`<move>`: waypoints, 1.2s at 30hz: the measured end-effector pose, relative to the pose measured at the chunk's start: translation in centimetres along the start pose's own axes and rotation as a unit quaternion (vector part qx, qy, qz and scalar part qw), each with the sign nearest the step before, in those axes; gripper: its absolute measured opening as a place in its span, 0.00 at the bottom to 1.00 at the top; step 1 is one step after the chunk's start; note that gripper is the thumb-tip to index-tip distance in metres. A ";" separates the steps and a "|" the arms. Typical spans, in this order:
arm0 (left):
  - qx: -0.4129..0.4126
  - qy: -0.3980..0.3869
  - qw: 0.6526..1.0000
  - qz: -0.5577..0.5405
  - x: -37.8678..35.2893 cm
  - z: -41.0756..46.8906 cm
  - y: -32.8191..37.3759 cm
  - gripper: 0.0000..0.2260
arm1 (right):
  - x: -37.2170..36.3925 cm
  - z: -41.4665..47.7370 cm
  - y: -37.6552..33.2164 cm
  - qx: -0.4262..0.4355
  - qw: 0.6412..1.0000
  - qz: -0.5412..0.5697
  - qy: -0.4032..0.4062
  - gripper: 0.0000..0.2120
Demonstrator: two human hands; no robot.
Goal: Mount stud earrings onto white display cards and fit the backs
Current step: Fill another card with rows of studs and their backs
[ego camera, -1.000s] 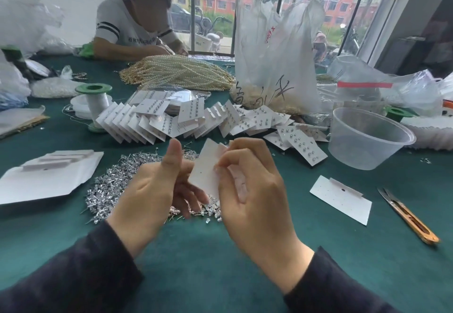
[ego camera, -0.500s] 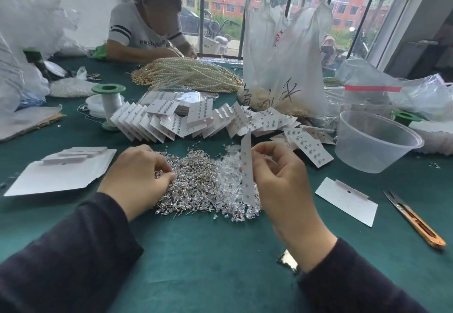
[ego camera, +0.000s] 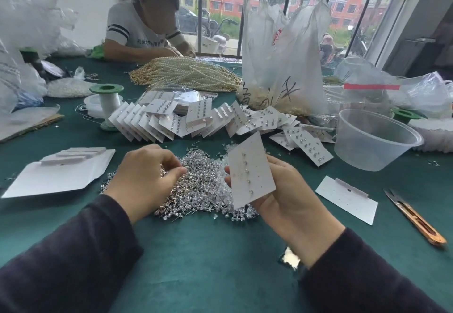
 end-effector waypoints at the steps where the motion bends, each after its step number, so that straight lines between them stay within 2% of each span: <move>1: -0.003 0.005 1.000 -0.008 0.1 0.0 0.1 0.05 | -0.1 0.0 0.1 -0.007 1.000 0.015 -0.009 0.11; 9: 0.010 0.005 0.993 -0.119 0.0 0.1 -0.5 0.07 | -0.6 0.0 1.0 -0.052 0.995 0.071 -0.036 0.15; 13: 0.031 -0.022 0.982 -0.187 -0.7 0.1 -1.2 0.09 | -0.7 0.0 1.4 -0.068 0.994 0.077 -0.045 0.16; 16: 0.021 -0.028 0.960 -0.277 -0.8 0.0 -0.8 0.09 | -0.8 0.1 1.4 -0.074 0.992 0.080 -0.057 0.20; 20: -0.037 -0.026 0.903 -0.427 -0.4 -0.8 1.4 0.03 | -2.1 -0.2 2.1 -0.093 0.985 0.085 -0.116 0.22; 23: -0.061 -0.027 0.900 -0.431 -0.5 -1.5 2.7 0.12 | -3.2 -0.4 2.5 -0.103 0.976 0.097 -0.169 0.19; 25: -0.069 -0.019 0.905 -0.419 -0.4 -1.8 3.3 0.11 | -3.6 -0.5 2.8 -0.108 0.973 0.092 -0.182 0.16; 28: -0.077 0.004 0.918 -0.390 -0.2 -2.1 3.6 0.10 | -4.1 -0.5 2.9 -0.110 0.970 0.088 -0.198 0.19; 30: -0.083 0.013 0.924 -0.374 0.0 -2.1 3.6 0.11 | -4.0 -0.5 2.9 -0.108 0.970 0.091 -0.200 0.17; 34: -0.084 0.015 0.921 -0.381 0.3 -2.3 3.8 0.09 | -4.4 -0.6 3.0 -0.108 0.965 0.084 -0.224 0.22; 36: -0.079 0.011 0.918 -0.389 0.2 -2.3 3.8 0.08 | -4.4 -0.7 3.0 -0.110 0.964 0.075 -0.228 0.20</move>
Point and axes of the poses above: each hand's wrist, its own z-axis towards the middle knuckle, its own x-axis out of the back of the hand, y = z × x, the point moved 8 cm from there along z, towards the middle knuckle, and after that the axes turned 12 degrees about -y, right-handed, at the moved point
